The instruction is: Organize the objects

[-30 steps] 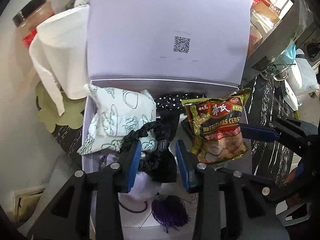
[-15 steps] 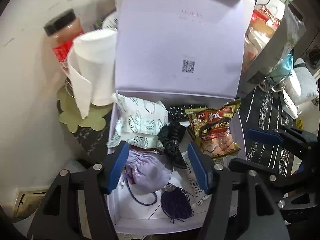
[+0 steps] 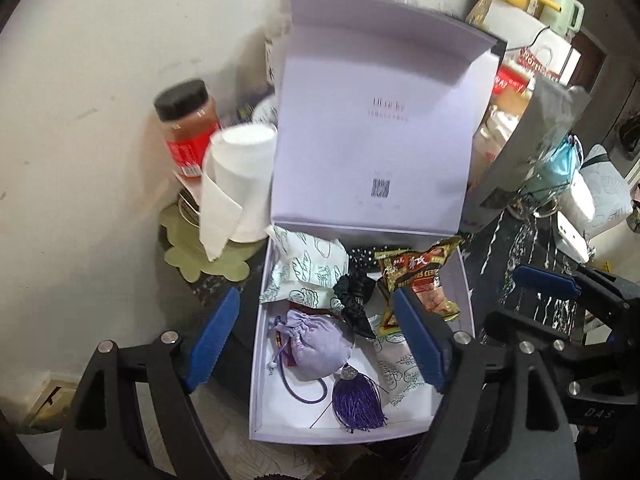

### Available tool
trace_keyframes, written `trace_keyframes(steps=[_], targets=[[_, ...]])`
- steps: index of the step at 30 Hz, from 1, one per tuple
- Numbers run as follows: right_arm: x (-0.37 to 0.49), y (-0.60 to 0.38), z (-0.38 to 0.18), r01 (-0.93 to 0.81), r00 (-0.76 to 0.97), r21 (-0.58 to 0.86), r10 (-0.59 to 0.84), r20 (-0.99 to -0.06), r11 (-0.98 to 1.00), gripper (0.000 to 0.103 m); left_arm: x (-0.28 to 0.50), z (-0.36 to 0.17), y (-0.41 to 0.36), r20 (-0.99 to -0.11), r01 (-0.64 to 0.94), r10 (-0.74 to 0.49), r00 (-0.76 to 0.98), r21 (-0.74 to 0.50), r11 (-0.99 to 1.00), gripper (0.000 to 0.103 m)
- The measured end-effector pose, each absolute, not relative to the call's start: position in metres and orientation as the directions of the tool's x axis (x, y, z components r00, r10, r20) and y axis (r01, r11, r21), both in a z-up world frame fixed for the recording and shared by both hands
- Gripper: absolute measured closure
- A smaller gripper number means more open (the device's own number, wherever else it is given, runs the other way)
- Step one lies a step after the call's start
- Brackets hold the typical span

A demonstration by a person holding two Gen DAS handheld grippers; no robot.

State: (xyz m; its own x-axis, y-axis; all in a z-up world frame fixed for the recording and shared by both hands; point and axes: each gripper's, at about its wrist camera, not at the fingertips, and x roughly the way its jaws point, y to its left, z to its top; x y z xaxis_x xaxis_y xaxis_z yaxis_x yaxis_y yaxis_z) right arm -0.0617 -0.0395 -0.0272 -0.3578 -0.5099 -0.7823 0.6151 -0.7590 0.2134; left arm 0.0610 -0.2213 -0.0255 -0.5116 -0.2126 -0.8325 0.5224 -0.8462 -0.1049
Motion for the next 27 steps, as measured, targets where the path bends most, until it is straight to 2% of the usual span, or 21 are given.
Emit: trace_keyframes(steps=[8, 10, 11, 18, 27], targets=[[-0.027, -0.031, 0.002, 0.606, -0.437, 0.174, -0.508, -0.743, -0.776, 0.030, 0.102, 0.013, -0.211, -0.806, 0.549, -0.276, -0.524, -0.073, -0.832, 0.018], [-0.017, -0.026, 0.009, 0.599, -0.450, 0.177, -0.512, -0.731, -0.781, 0.022, 0.114, 0.020, -0.203, -0.800, 0.549, -0.282, -0.530, -0.071, -0.833, 0.018], [-0.011, -0.023, 0.013, 0.600, -0.459, 0.177, -0.517, -0.723, -0.780, 0.021, 0.118, 0.022, -0.200, -0.797, 0.548, -0.283, -0.534, -0.071, -0.833, 0.018], [0.036, -0.010, 0.033, 0.611, -0.502, 0.110, -0.491, -0.712, -0.784, 0.015, 0.159, 0.037, -0.167, -0.790, 0.531, -0.301, -0.535, -0.037, -0.847, 0.018], [0.085, 0.011, 0.047, 0.594, -0.523, 0.081, -0.461, -0.717, -0.801, 0.014, 0.212, 0.054, -0.131, -0.784, 0.537, -0.312, -0.536, -0.031, -0.843, 0.018]])
